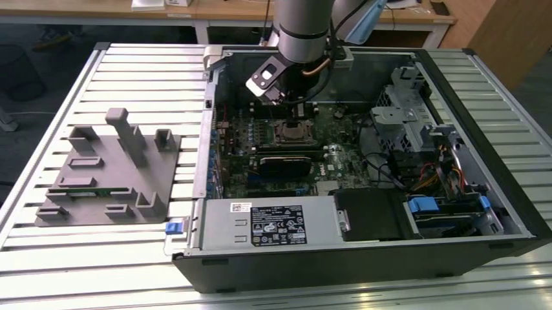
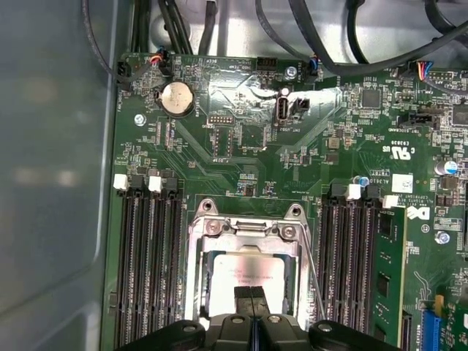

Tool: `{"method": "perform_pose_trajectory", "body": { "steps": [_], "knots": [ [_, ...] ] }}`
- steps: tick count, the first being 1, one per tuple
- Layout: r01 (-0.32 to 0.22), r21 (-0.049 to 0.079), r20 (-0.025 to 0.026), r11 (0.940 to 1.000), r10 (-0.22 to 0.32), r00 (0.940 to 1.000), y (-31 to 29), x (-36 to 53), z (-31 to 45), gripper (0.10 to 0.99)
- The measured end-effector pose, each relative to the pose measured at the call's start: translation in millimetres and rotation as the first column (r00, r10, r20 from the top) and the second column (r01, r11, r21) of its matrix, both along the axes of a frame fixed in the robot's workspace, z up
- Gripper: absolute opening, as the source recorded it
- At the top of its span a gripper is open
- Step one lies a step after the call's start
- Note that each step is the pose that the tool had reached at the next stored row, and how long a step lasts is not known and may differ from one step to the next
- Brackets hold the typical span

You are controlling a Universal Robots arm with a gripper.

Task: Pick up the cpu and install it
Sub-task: 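Install the first cpu locking lever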

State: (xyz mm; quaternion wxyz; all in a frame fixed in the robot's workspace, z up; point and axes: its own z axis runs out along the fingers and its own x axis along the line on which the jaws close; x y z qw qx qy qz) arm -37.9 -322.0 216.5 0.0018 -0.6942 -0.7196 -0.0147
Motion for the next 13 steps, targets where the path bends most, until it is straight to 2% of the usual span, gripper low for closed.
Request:
{"method": "perform_pose_trajectory", "body": {
  "steps": [13],
  "knots": [
    [0.000,0.000,0.0000,1.0000,0.000,1.0000,0.0,0.0,3.8,0.106]
  ]
}}
